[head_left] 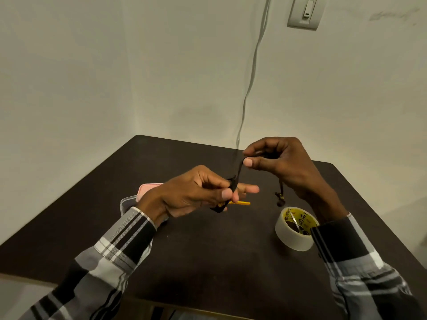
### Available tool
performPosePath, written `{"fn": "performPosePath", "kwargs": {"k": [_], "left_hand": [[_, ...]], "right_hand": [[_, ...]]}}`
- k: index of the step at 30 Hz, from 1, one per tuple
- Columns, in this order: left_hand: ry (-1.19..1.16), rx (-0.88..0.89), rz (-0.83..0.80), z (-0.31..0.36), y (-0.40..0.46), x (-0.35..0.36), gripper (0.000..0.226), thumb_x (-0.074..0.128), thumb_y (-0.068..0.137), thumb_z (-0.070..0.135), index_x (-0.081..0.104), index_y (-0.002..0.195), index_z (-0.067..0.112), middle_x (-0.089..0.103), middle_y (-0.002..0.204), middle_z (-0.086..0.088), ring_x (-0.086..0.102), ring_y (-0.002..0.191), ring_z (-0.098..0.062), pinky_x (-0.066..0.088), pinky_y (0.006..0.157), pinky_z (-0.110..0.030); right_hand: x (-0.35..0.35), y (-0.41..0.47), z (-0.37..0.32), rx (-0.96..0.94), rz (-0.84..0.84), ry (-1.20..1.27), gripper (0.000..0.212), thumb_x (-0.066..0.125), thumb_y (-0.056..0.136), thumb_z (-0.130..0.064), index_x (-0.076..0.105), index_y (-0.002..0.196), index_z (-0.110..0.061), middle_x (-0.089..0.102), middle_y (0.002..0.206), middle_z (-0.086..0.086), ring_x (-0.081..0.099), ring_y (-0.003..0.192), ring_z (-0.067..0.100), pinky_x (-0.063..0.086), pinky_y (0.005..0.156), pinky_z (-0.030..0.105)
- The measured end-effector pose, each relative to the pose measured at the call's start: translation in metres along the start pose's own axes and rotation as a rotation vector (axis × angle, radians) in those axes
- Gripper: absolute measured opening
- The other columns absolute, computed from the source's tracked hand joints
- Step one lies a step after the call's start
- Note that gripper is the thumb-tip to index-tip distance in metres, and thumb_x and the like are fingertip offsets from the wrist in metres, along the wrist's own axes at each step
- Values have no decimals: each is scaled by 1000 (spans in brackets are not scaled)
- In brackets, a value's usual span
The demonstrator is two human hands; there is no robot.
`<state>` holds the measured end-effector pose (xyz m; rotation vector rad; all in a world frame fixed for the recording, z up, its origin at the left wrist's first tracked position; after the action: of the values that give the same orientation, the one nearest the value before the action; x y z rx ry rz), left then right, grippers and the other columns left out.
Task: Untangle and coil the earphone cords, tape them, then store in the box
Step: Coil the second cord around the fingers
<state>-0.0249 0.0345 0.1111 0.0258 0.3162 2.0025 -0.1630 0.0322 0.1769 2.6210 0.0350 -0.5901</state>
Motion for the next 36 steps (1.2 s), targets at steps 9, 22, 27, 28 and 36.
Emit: {"fn": "performPosePath", "kwargs": {"k": [9, 22, 27, 28, 36], "left_hand": [[-518, 317, 178, 18, 3, -21, 16, 72, 85, 30, 72, 90, 14, 46, 148, -17, 41, 136, -44, 41, 98, -70], [494, 182, 505, -8, 6, -46, 14, 66, 93, 15, 75, 102, 10, 69, 122, -4, 48, 134, -6, 44, 109, -42], [597, 85, 495, -10, 12, -44, 28, 60, 91, 39, 76, 87, 17, 75, 92, 0, 68, 105, -18, 55, 88, -42], [600, 53, 484, -12, 12, -44, 26, 61, 92, 38, 75, 81, 20, 73, 82, 2, 69, 88, -12, 55, 78, -36], [501, -171, 264, -42, 8, -38, 28, 51, 102, 20, 67, 87, 2, 70, 72, -2, 72, 81, -26, 56, 80, -35]], "right_hand": [[54, -22, 77, 303, 63, 350, 7, 73, 83, -12, 75, 88, -8, 70, 72, 11, 52, 55, 10, 43, 54, 21], [60, -44, 46, 174, 23, -449, 12, 69, 90, -27, 74, 100, -31, 73, 76, -12, 68, 76, 2, 57, 77, 34], [49, -41, 11, 15, 123, -672, 10, 70, 87, -28, 75, 95, -31, 72, 81, -13, 66, 74, 5, 56, 64, 32], [48, -40, 7, -18, 134, -704, 9, 71, 86, -28, 75, 93, -31, 72, 80, -12, 66, 73, 7, 55, 61, 31], [57, -30, 11, -109, -35, -797, 7, 65, 81, -39, 68, 84, -32, 69, 77, -13, 63, 72, 10, 53, 61, 36]]}}
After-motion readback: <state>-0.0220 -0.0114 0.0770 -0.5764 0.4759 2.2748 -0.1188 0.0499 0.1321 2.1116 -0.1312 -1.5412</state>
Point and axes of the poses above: each hand's wrist, its own y-axis towards the middle knuckle, its own x-axis out of the palm, z = x × y, the point moved 9 cm from there along y, towards the middle knuckle
